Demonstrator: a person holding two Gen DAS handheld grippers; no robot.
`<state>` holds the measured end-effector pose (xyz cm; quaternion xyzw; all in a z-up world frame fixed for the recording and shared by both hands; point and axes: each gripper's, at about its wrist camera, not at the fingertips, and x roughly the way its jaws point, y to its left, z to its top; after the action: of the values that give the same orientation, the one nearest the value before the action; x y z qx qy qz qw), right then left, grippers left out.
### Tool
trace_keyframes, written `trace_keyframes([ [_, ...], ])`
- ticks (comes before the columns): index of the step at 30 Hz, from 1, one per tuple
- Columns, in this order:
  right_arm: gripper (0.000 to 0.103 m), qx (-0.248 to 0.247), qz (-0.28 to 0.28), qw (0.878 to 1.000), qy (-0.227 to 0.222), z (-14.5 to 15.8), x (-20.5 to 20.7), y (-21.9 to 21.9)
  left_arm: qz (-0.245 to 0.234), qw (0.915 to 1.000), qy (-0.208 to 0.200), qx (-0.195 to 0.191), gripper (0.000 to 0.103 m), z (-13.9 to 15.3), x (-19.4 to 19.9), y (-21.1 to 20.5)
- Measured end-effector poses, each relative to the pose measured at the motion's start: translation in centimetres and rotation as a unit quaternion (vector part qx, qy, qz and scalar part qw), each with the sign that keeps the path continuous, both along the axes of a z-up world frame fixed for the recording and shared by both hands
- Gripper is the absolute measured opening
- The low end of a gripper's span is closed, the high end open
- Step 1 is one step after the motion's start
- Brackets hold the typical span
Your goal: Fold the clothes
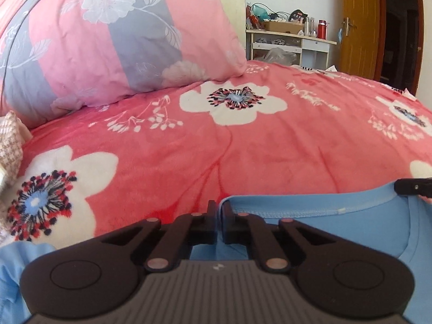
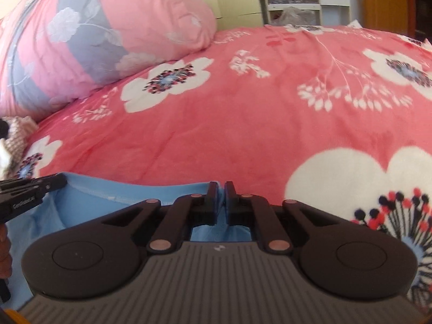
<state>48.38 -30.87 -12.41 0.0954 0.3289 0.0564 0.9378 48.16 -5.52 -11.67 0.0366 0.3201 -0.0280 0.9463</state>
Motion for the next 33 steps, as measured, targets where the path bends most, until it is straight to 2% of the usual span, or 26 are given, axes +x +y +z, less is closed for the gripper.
trace_keyframes([
  [3,0.004,0.027,-0.014,0.999,-0.010,-0.7,0.2,-0.7,0.003,1.0000,0.001,-0.001,0.012,-0.4,0.1,0.1],
  [5,0.009,0.072,-0.026,0.997,-0.012,-0.6,0.2,-1.8,0.009,0.9998,0.000,-0.018,0.026,0.1,0.0,0.7],
  [6,0.015,0.102,-0.035,0.994,-0.010,-0.4,0.1,-2.7,0.012,0.9995,-0.001,-0.029,0.044,0.5,-0.1,1.0],
  [7,0.022,0.132,-0.047,0.990,-0.015,0.0,-0.1,-3.7,0.017,0.9990,-0.008,-0.041,0.053,1.0,-0.3,1.5],
  [9,0.028,0.176,-0.065,0.982,-0.036,1.2,-1.1,-5.6,0.023,0.9974,-0.022,-0.065,0.054,2.3,-0.9,2.6],
  [11,0.028,0.217,-0.079,0.971,-0.057,2.4,-2.3,-7.4,0.030,0.9950,-0.030,-0.090,0.054,3.8,-1.6,4.0],
  [12,0.028,0.219,-0.081,0.970,-0.060,3.2,-2.8,-7.9,0.034,0.9935,-0.031,-0.105,0.054,4.8,-2.0,5.0],
  [15,0.029,0.189,-0.070,0.978,-0.051,5.7,-4.4,-8.1,0.048,0.9870,-0.030,-0.150,0.055,7.8,-4.1,8.4],
  [18,0.029,0.166,-0.036,0.985,-0.039,8.3,-6.6,-7.2,0.075,0.9768,-0.033,-0.198,0.061,10.8,-7.6,13.6],
  [20,0.029,0.153,-0.005,0.988,-0.031,9.9,-7.9,-5.9,0.100,0.9713,-0.033,-0.213,0.062,12.6,-10.3,17.2],
  [23,0.029,0.149,0.045,0.988,-0.015,12.1,-9.6,-2.7,0.140,0.9703,-0.030,-0.195,0.062,14.3,-13.8,22.2],
  [25,0.029,0.151,0.083,0.985,-0.002,13.1,-10.2,0.2,0.156,0.9708,-0.017,-0.182,0.062,14.4,-15.7,24.7],
  [27,0.029,0.144,0.124,0.982,0.014,13.6,-10.4,4.0,0.160,0.9719,0.005,-0.173,0.061,13.4,-17.0,26.3],
  [29,0.029,0.131,0.160,0.978,0.031,13.6,-10.3,8.3,0.154,0.9711,0.025,-0.180,0.060,11.4,-17.8,26.9],
  [32,0.029,0.110,0.204,0.971,0.053,12.6,-9.8,15.0,0.136,0.9677,0.046,-0.207,0.055,7.6,-17.7,26.4],
  [33,0.029,0.106,0.216,0.969,0.060,12.2,-9.6,17.1,0.128,0.9693,0.047,-0.204,0.053,6.3,-17.5,25.7],
])
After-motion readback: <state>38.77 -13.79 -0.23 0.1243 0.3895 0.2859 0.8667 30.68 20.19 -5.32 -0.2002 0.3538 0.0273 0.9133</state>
